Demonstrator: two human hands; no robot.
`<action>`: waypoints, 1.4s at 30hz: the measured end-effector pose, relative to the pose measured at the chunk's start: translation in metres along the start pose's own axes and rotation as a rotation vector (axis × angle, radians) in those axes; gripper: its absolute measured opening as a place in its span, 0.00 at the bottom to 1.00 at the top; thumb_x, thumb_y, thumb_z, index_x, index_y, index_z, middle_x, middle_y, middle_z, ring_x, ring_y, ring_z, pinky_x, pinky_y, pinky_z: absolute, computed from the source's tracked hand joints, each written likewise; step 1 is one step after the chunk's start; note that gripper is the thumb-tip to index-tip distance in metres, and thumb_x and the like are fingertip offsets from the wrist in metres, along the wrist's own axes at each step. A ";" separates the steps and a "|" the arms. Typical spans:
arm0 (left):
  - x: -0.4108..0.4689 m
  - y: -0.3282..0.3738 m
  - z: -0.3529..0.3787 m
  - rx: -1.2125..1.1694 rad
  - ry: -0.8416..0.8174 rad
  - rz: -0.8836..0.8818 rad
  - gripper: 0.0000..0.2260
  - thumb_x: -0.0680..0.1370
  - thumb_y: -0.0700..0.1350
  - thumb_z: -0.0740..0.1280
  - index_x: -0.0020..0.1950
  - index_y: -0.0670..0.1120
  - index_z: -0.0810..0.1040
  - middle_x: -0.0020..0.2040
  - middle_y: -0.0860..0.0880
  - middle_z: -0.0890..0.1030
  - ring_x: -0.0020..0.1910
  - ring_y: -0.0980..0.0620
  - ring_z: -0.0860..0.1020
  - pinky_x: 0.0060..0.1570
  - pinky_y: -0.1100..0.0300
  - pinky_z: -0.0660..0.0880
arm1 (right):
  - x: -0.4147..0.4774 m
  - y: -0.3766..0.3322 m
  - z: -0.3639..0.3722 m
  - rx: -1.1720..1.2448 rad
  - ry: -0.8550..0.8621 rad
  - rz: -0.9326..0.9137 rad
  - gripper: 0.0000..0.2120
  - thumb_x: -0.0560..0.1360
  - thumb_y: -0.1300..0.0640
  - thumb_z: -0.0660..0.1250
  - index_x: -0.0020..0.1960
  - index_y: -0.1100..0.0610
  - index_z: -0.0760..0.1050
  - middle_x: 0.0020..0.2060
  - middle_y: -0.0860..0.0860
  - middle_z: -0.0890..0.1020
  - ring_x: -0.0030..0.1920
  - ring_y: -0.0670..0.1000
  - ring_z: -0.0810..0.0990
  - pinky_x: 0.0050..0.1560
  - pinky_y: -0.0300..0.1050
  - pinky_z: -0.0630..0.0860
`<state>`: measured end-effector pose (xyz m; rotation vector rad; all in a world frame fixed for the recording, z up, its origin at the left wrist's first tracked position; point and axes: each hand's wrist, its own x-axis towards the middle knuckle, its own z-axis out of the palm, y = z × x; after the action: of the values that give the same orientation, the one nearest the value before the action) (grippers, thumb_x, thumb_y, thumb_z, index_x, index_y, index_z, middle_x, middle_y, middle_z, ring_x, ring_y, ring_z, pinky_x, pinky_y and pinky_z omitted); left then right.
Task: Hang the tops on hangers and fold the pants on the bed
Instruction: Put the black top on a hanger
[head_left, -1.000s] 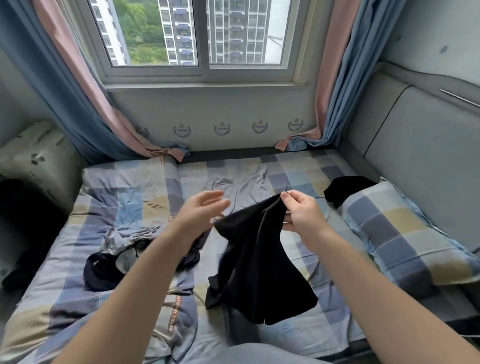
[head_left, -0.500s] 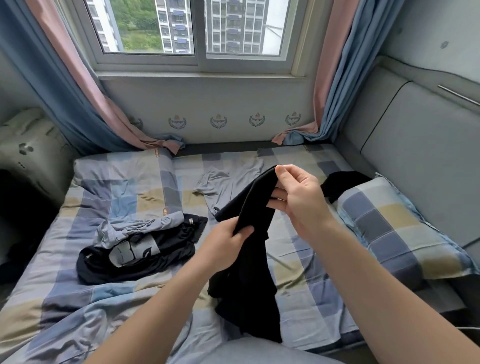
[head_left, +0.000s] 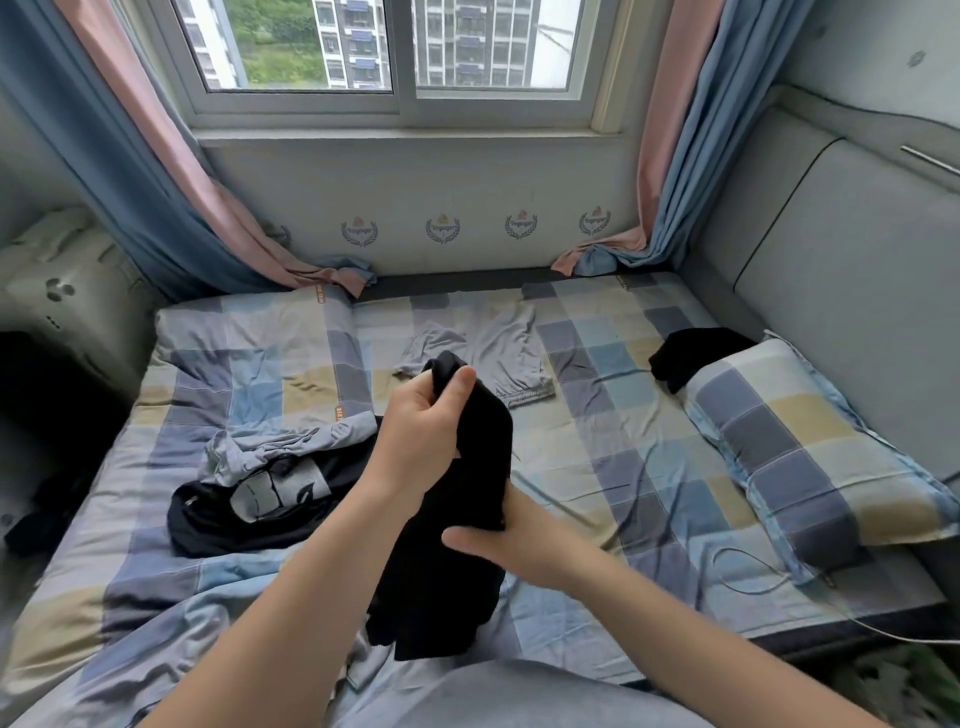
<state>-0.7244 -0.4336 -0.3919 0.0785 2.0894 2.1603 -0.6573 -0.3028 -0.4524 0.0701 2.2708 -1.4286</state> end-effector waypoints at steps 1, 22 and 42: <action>-0.001 0.002 0.002 -0.009 -0.014 -0.007 0.25 0.74 0.58 0.68 0.48 0.34 0.75 0.39 0.42 0.78 0.41 0.43 0.79 0.44 0.36 0.78 | 0.003 0.006 0.006 -0.063 0.019 0.021 0.22 0.75 0.46 0.71 0.67 0.45 0.72 0.57 0.44 0.81 0.57 0.45 0.79 0.56 0.39 0.74; 0.009 -0.062 -0.025 0.309 -0.268 -0.334 0.12 0.77 0.53 0.72 0.60 0.55 0.80 0.55 0.55 0.84 0.50 0.58 0.82 0.41 0.66 0.74 | 0.006 0.006 -0.086 0.737 0.387 0.028 0.12 0.82 0.58 0.65 0.47 0.59 0.85 0.43 0.59 0.86 0.42 0.54 0.86 0.38 0.43 0.81; 0.010 -0.051 -0.003 0.101 0.049 -0.142 0.13 0.82 0.44 0.65 0.49 0.32 0.75 0.41 0.41 0.77 0.42 0.47 0.74 0.45 0.50 0.70 | -0.004 0.017 -0.028 0.373 0.018 0.008 0.32 0.68 0.49 0.78 0.69 0.48 0.69 0.62 0.46 0.79 0.59 0.43 0.81 0.56 0.38 0.78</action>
<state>-0.7313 -0.4334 -0.4431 -0.1112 2.1592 1.9948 -0.6589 -0.2697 -0.4547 0.2077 1.9870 -1.8350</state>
